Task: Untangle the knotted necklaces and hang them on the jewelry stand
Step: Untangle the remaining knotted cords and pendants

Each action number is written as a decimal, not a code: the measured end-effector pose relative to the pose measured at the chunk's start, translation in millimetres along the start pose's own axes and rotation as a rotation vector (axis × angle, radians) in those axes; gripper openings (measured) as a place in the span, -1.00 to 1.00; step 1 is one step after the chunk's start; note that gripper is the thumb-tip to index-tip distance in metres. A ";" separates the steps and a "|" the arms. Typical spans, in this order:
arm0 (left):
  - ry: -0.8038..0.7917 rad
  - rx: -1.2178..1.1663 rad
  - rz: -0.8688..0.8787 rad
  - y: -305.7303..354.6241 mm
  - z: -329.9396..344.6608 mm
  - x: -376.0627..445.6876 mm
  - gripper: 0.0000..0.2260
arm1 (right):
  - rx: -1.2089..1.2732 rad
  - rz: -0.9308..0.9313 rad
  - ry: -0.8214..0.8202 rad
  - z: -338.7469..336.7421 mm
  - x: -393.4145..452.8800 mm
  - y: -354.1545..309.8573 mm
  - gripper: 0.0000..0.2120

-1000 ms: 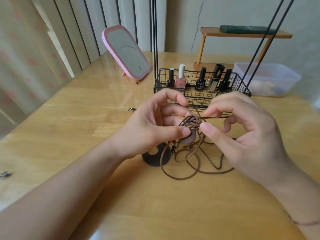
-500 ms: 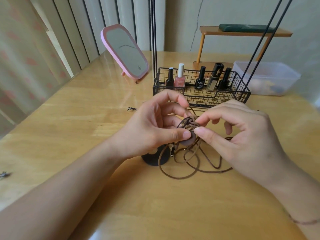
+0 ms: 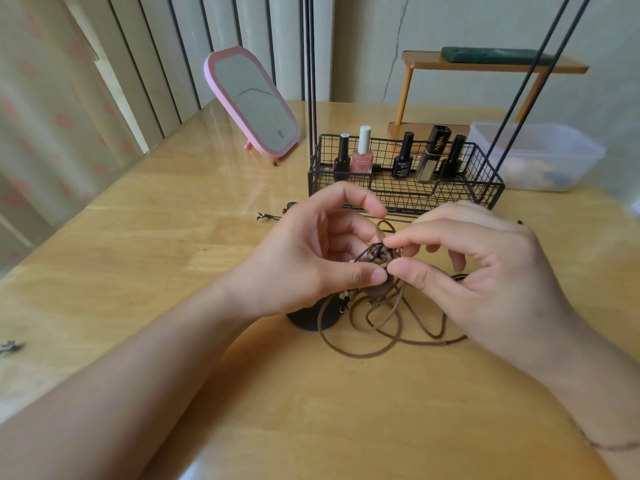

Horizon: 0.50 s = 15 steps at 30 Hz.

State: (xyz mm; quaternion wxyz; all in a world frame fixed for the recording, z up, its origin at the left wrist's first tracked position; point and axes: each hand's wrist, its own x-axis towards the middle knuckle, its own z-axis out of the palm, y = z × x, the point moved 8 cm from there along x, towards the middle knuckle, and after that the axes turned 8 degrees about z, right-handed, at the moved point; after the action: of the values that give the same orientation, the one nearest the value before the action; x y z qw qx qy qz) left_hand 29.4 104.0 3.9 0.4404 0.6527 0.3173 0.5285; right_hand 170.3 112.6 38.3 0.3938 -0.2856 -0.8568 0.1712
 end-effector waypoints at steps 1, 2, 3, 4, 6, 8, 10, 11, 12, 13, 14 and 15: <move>0.000 0.010 -0.001 0.0 0.0 -0.1 -0.55 | 0.001 0.012 -0.009 0.7 0.0 1.0 -0.84; 0.000 0.022 -0.002 -0.1 0.0 -0.2 -0.55 | 0.000 0.028 -0.018 1.6 0.0 2.4 -0.84; -0.001 0.035 -0.002 0.0 0.1 -0.4 -0.55 | -0.001 0.050 -0.027 2.3 -0.1 4.6 -0.84; -0.004 0.048 -0.004 -0.1 0.5 -0.7 -0.55 | 0.001 0.079 -0.038 3.1 -0.1 7.2 -0.84; -0.017 0.075 -0.009 -0.7 1.3 -1.1 -0.54 | 0.018 0.139 -0.074 5.2 0.1 12.6 -0.86; -0.028 0.108 -0.015 -1.7 2.0 -1.5 -0.53 | 0.022 0.167 -0.108 6.7 -0.1 15.0 -0.85; -0.032 0.126 -0.022 -3.0 2.4 -1.9 -0.53 | 0.018 0.170 -0.125 7.1 0.1 14.8 -0.85; -0.033 0.127 -0.026 -3.3 2.6 -2.1 -0.53 | 0.016 0.170 -0.128 7.2 0.3 14.5 -0.85; -0.034 0.126 -0.030 -3.4 2.9 -2.1 -0.54 | 0.006 0.167 -0.125 7.0 0.5 14.2 -0.85; -0.037 0.126 -0.034 -3.4 2.9 -2.1 -0.55 | -0.011 0.160 -0.119 6.8 0.7 13.6 -0.87; -0.043 0.129 -0.037 -3.5 3.3 -1.9 -0.57 | -0.028 0.156 -0.115 6.6 1.0 12.9 -0.89; -0.050 0.134 -0.038 -3.7 3.8 -1.7 -0.59 | -0.041 0.153 -0.114 6.4 1.1 12.2 -0.92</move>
State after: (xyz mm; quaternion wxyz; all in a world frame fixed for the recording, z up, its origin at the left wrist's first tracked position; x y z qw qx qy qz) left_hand 32.9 103.1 -0.3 0.4136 0.6877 0.3532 0.4809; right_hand 169.1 122.4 28.6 0.3244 -0.3481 -0.8567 0.1993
